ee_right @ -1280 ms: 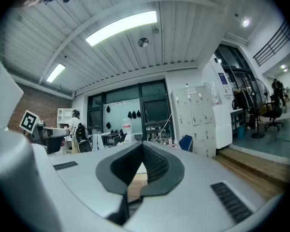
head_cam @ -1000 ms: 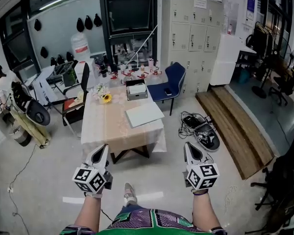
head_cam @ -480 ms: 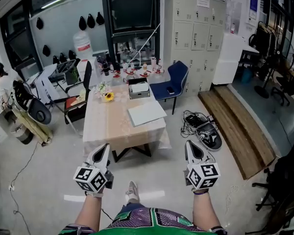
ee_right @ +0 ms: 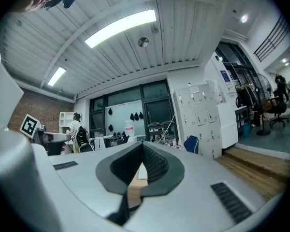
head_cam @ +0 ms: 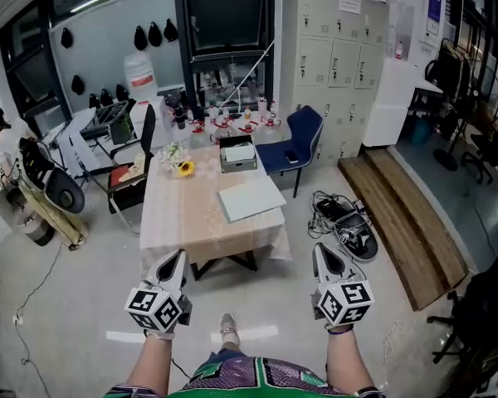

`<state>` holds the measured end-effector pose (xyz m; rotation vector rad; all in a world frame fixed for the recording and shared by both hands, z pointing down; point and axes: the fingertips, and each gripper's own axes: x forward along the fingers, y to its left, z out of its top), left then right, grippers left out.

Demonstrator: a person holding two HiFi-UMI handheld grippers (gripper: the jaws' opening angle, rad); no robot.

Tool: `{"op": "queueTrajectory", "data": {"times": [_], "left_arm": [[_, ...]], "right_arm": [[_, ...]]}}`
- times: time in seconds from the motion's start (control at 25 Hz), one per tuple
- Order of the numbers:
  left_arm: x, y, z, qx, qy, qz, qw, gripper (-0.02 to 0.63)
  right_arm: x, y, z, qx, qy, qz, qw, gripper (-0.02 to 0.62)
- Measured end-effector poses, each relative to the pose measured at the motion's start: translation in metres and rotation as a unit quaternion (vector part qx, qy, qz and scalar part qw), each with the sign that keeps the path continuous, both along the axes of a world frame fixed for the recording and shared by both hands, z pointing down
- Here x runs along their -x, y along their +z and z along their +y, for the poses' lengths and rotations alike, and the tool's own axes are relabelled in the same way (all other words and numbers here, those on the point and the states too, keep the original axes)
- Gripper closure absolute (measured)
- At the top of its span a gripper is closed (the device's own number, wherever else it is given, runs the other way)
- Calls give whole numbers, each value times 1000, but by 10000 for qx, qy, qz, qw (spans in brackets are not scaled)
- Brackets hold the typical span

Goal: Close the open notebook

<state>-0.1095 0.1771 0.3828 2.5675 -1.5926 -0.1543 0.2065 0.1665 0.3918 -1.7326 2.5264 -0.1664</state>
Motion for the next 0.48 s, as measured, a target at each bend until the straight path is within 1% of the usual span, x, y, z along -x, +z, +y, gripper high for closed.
{"op": "queueTrajectory", "data": {"times": [0.16,0.48], "left_arm": [[4,0,-29,4,2,17,10000,589],[18,6,-99,33,-28,69,10000,589]], "right_arm": [[2,-6,-27,20,34,50,10000,592],[24,-5,-104,141,-95,224,9996,592]]}}
